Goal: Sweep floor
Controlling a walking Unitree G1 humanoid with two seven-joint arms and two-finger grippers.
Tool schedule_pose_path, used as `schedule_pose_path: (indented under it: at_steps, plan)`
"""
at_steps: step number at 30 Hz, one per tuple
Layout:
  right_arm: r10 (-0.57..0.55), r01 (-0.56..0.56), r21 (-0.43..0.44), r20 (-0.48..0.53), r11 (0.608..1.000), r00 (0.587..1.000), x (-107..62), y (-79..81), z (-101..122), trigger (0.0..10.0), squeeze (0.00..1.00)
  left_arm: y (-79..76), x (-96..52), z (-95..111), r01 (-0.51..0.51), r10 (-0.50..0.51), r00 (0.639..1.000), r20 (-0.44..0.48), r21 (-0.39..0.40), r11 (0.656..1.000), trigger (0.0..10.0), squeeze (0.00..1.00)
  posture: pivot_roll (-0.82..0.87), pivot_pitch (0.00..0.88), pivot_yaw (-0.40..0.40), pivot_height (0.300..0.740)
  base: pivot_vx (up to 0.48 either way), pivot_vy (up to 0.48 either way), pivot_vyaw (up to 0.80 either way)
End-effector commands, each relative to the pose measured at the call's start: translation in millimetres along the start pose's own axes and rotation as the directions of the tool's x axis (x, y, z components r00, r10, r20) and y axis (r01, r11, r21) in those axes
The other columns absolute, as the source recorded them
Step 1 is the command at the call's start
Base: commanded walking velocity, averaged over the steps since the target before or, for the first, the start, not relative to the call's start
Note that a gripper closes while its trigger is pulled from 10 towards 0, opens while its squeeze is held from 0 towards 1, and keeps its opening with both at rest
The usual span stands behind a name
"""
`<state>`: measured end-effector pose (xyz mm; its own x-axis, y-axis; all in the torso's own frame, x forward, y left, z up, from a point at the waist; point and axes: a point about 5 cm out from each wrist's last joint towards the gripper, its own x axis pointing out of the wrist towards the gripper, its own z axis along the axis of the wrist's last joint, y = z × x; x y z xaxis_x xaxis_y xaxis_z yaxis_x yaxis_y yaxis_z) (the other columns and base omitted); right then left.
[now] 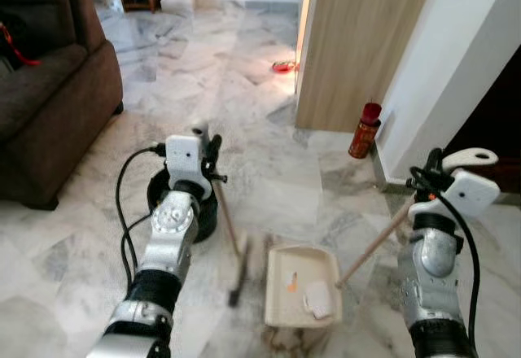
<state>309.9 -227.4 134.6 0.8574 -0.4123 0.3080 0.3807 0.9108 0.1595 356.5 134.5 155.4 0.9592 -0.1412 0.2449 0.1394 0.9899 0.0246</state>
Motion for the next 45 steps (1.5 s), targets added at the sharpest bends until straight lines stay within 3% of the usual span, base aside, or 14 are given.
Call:
schedule_pose_path:
  at_steps: [1,45]
  plan:
    - [-0.015,0.014,0.026,0.04,1.0,0.999,3.6,-1.7,8.5,10.0,0.0,-7.5,3.1,8.2,0.019,-0.019,0.999,0.037,-0.012,1.0,10.0,0.0,0.08,0.056,0.002,0.74,0.0,0.315,0.0]
    - [0.017,-0.017,0.041,0.019,0.999,1.0,3.8,5.0,6.0,10.0,0.0,-5.6,2.6,10.7,0.016,-0.016,0.999,0.035,-0.008,1.0,10.0,0.0,0.1,0.059,0.0,0.74,0.0,0.312,-0.07]
